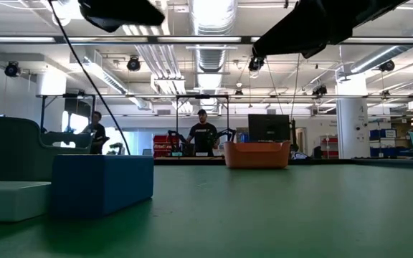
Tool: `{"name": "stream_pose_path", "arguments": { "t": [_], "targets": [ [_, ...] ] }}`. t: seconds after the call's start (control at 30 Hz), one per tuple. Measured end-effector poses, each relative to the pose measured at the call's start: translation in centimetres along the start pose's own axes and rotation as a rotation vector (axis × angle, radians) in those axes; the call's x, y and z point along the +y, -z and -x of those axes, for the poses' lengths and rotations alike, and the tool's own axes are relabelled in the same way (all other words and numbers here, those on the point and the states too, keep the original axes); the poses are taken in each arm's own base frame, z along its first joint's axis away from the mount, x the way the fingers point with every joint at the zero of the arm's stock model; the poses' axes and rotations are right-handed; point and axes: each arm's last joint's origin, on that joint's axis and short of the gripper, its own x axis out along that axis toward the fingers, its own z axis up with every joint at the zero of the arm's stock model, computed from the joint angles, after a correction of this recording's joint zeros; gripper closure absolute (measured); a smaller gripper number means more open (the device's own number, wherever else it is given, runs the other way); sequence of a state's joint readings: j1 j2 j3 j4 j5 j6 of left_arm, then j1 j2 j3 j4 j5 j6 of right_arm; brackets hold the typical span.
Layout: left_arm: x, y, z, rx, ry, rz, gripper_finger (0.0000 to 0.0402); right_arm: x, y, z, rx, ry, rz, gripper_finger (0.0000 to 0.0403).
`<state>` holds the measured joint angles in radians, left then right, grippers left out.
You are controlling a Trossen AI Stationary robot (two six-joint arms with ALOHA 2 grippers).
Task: Sort & place blocks by color
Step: Put the blue block into the light blue bin
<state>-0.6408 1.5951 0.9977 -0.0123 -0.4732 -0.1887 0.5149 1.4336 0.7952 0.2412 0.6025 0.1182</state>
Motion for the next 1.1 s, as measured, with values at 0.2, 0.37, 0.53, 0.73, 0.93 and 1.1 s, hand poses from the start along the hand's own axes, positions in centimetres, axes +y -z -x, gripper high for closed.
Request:
{"name": "stream_pose_path", "arguments": {
  "t": [0.2, 0.37, 0.53, 0.73, 0.93, 1.1],
  "targets": [
    [-1.1, -0.8, -1.5, 0.206, -0.021, 0.049, 0.0174, 0.8, 0.1, 0.5, -0.005, -0.029, 0.018, 0.0342],
    [-1.8, -1.1, -1.7, 0.270, 0.132, 0.118, 0.0174, 1.3, 0.1, 0.9, -0.009, -0.046, 0.026, 0.0344],
    [-2.0, -0.9, -1.7, 0.286, 0.147, 0.160, 0.0150, 1.3, 0.1, 0.9, -0.009, -0.045, 0.023, 0.0344],
    [-2.0, -0.5, -1.6, 0.285, 0.127, 0.150, 0.0077, 1.3, 0.1, 0.9, -0.011, -0.046, 0.024, 0.0346],
    [-1.7, 0.5, -1.9, 0.297, 0.095, 0.074, 0.0023, 1.3, 0.1, 0.8, -0.010, -0.045, 0.025, 0.0346],
    [-1.7, 1.0, -2.5, 0.313, 0.085, 0.072, 0.0015, 1.3, 0.1, 0.8, -0.010, -0.044, 0.023, 0.0346]
  ]
}}
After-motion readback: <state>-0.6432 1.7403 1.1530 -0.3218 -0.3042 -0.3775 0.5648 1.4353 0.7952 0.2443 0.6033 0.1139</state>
